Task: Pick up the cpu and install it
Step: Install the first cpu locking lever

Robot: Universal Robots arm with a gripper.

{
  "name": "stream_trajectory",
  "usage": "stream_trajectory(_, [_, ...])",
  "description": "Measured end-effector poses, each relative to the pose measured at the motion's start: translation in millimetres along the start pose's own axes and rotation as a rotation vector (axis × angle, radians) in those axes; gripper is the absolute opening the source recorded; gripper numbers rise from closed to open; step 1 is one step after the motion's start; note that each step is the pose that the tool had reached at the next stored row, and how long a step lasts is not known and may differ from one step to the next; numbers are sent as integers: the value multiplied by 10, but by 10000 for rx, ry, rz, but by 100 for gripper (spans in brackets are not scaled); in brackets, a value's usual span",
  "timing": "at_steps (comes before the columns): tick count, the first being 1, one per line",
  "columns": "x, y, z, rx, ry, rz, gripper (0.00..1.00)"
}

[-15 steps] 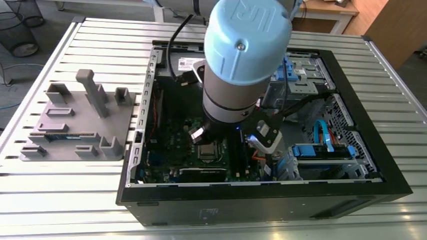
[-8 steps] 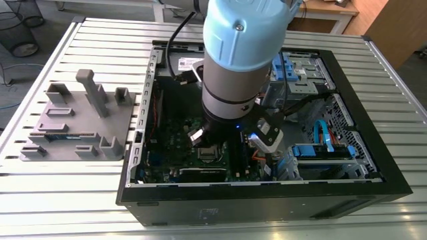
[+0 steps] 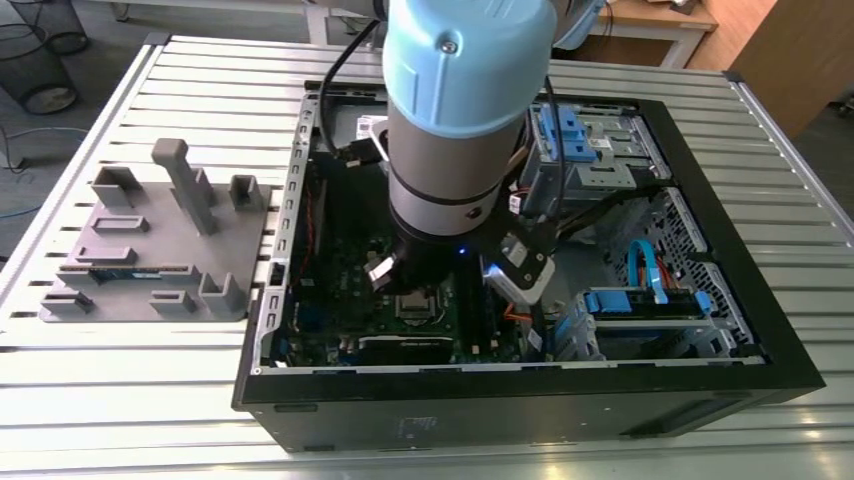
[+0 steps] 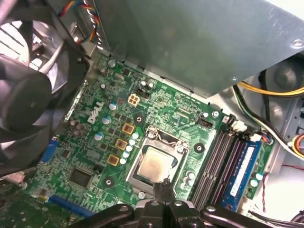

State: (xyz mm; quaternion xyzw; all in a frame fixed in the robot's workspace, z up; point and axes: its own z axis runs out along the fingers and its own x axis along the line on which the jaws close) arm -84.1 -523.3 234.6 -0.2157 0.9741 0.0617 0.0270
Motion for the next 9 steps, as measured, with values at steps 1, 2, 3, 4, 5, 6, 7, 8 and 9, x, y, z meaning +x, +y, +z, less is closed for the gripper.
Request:
stream_trajectory(1, [-2, 3, -25, 0, -1, 1, 11])
stream_trajectory(2, [-4, 5, -44, 0, 0, 0, 11])
stream_trajectory(3, [-4, 6, -51, 0, -1, 1, 11])
stream_trajectory(4, [-4, 6, -50, -3, -3, 1, 11])
stream_trajectory(5, [-4, 6, -50, -3, -3, 1, 11])
stream_trajectory(6, [-4, 6, -54, -1, -1, 2, 11])
stream_trajectory(7, [-5, 7, -57, -1, -2, 1, 11])
stream_trajectory(8, [-5, 7, -58, -1, -1, 1, 11])
stream_trajectory(9, [-5, 7, -58, -1, -2, 1, 11])
